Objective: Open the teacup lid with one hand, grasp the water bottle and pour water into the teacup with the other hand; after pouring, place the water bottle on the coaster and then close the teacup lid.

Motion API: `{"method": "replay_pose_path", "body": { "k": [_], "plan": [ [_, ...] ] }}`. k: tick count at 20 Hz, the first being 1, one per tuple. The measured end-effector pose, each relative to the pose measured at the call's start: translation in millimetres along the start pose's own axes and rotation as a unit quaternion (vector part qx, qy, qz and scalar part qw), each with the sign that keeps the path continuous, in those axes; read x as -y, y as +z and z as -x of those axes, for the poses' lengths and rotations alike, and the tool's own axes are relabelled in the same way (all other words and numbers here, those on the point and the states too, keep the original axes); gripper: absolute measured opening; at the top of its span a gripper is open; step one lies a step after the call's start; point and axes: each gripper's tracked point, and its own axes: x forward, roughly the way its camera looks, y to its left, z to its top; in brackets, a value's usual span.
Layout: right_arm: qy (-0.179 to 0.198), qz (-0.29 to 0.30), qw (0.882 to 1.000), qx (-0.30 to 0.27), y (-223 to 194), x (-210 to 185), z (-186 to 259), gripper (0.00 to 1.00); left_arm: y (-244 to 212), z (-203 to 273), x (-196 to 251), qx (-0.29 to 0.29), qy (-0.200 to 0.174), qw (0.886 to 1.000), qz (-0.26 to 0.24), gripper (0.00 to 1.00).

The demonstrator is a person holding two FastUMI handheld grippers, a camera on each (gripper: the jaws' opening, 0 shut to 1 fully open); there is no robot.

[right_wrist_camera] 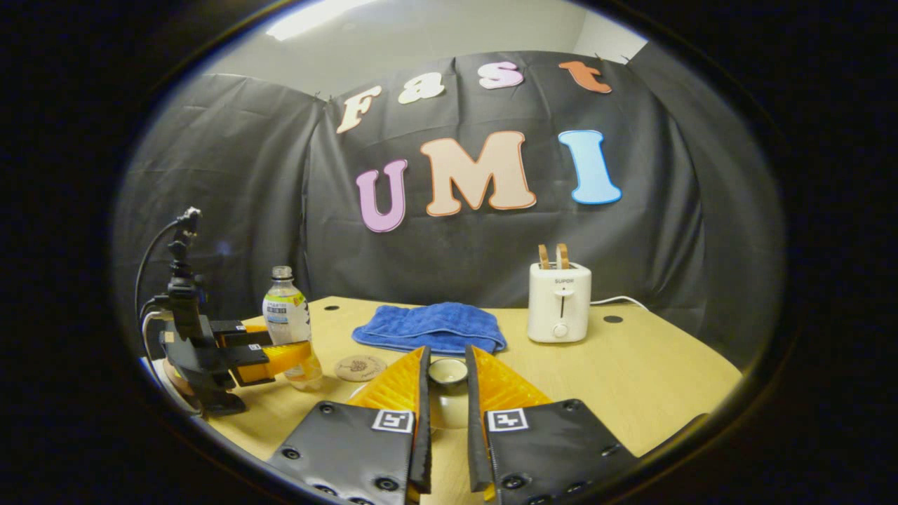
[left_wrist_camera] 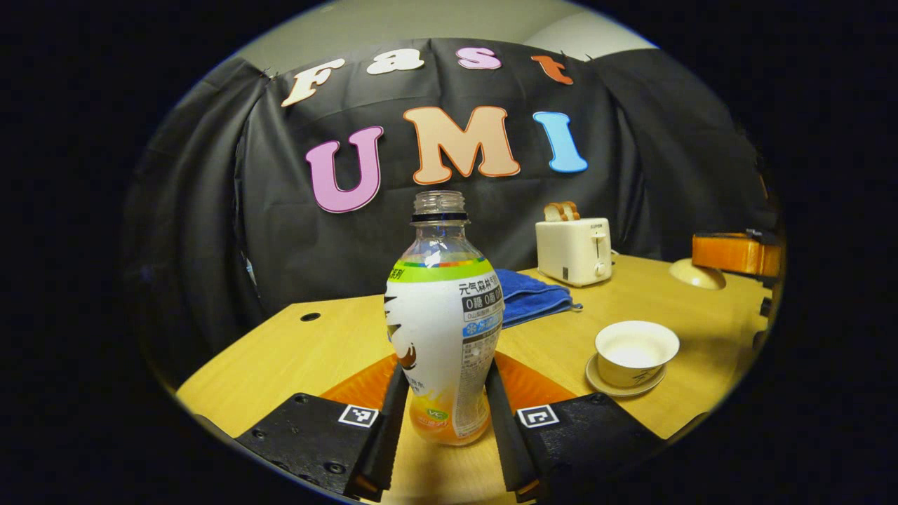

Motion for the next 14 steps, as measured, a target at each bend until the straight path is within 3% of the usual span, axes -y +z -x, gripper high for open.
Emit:
{"method": "replay_pose_path", "body": {
  "k": [5, 14],
  "plan": [
    [-0.007, -0.005, 1.000, -0.002, -2, 10, -1, 0.25, 11, -4, -5, -0.001, 0.014, 0.995, -0.095, 0.57],
    [-0.013, -0.006, 1.000, -0.002, -4, 16, 8, 0.23, 7, -7, 12, -0.012, 0.009, 0.962, -0.274, 0.57]
  ]
}}
